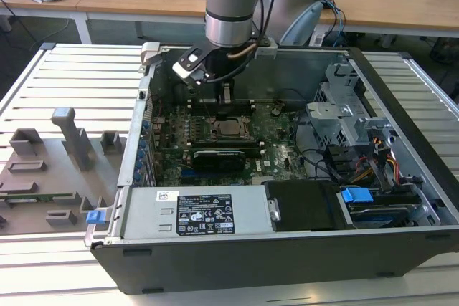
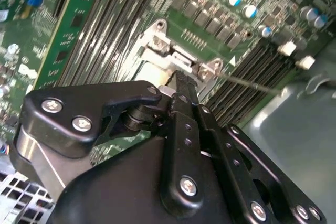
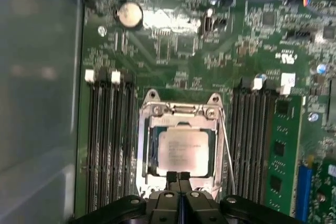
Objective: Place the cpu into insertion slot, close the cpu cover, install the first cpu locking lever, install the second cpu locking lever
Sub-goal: 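Close the cpu cover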
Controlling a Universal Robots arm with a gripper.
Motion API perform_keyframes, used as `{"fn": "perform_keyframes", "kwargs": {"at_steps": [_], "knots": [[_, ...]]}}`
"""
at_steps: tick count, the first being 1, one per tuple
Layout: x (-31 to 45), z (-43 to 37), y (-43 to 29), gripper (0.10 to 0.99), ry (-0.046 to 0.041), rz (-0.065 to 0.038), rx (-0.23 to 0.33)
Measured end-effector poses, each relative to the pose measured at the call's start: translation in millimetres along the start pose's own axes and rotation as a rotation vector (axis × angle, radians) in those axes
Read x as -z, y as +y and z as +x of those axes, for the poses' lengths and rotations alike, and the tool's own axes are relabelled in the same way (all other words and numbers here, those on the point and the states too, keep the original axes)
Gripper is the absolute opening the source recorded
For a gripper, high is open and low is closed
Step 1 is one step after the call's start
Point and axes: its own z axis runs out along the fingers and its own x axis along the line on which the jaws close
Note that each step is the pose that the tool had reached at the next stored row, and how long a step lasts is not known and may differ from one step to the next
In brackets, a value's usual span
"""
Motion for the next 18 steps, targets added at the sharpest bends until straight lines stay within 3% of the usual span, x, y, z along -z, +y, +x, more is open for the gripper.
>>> {"fn": "perform_keyframes", "kwargs": {"at_steps": [4,14,18], "knots": [[-8.6,0.9,-8.6,0.106,0.0000,0.000,0.000],[-14.5,1.2,-9.0,0.106,0.0000,0.000,0.001],[-14.5,1.0,-3.1,0.106,0.0001,0.000,0.001]]}}
